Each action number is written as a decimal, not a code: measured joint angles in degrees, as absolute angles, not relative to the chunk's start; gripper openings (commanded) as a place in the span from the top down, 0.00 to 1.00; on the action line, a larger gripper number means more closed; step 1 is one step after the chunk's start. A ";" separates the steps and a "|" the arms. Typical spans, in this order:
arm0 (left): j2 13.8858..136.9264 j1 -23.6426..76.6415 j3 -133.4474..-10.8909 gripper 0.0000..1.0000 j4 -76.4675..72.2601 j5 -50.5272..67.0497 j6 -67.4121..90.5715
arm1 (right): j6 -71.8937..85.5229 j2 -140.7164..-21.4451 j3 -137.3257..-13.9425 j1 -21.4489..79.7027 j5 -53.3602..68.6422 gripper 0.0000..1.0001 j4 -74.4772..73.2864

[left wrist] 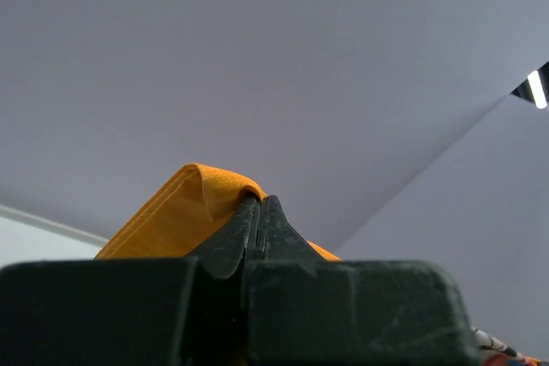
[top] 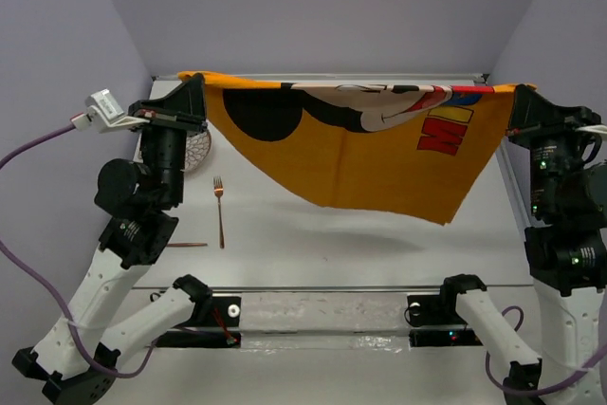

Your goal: Set the dinner table for one person

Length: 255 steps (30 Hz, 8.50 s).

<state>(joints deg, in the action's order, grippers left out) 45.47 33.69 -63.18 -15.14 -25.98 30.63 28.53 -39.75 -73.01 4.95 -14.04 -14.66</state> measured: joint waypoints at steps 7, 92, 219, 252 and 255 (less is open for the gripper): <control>46.50 33.76 -65.39 1.00 -14.92 -26.81 29.34 | 26.68 -45.65 -78.19 4.95 -13.45 1.00 -14.98; 31.46 13.76 -13.08 0.01 -13.65 -3.07 44.38 | 38.76 -37.89 -25.63 3.70 -3.40 0.23 -23.35; 32.82 31.14 -40.84 0.01 -1.65 -12.29 25.39 | 37.67 -93.38 -57.56 17.93 19.03 1.00 -0.73; 31.00 28.38 -39.88 0.01 3.25 -8.38 20.78 | 38.35 -100.90 -58.67 17.21 15.77 0.01 5.52; 31.44 28.36 -39.88 0.01 3.14 -7.42 20.34 | 36.05 -96.99 -57.43 17.21 12.62 0.00 3.36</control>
<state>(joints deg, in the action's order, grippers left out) 31.44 28.36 -39.88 3.14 -7.42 20.34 36.05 -96.99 -57.43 17.21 12.62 3.36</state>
